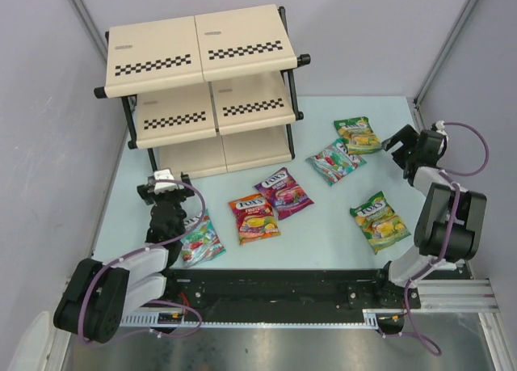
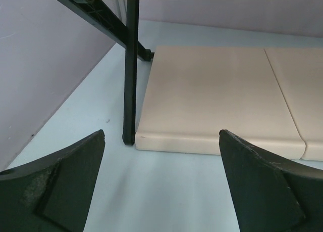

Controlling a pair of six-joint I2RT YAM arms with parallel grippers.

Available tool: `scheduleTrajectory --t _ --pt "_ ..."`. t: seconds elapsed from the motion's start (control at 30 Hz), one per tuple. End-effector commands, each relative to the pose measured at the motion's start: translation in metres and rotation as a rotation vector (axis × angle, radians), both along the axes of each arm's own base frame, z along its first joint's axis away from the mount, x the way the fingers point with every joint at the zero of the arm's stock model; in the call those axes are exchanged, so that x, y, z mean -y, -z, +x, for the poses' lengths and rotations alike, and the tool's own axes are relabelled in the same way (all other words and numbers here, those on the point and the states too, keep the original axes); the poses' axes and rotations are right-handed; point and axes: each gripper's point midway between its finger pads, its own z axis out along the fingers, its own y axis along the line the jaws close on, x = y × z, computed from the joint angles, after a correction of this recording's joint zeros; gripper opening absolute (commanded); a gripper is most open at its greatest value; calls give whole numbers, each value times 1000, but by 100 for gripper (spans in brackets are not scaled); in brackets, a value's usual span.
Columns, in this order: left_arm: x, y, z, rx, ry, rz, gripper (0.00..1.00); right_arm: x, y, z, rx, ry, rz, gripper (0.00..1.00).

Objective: Place and organize the candy bags onto the shelf

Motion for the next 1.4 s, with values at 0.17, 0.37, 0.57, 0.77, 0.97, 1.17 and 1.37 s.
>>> scheduleTrajectory --t 0.17,0.37,0.57,0.77,0.97,1.17,1.37 --pt "6 -16 11 29 9 -20 100 -21 -7 60 88 -149 60 100" --pt "6 -15 13 24 14 -19 100 -15 7 73 65 -87 -2 100" --pt "7 -15 12 23 15 -20 100 -11 28 82 28 -74 2 100" --pt "7 -14 13 21 17 -16 100 -1 50 88 6 -69 16 100" --pt "7 -16 12 27 20 -16 100 9 63 102 1 -70 60 100" --pt "7 -15 12 24 18 -11 100 13 63 119 6 -97 43 100" --pt "7 -14 13 18 18 -10 100 23 69 126 7 -105 60 100"
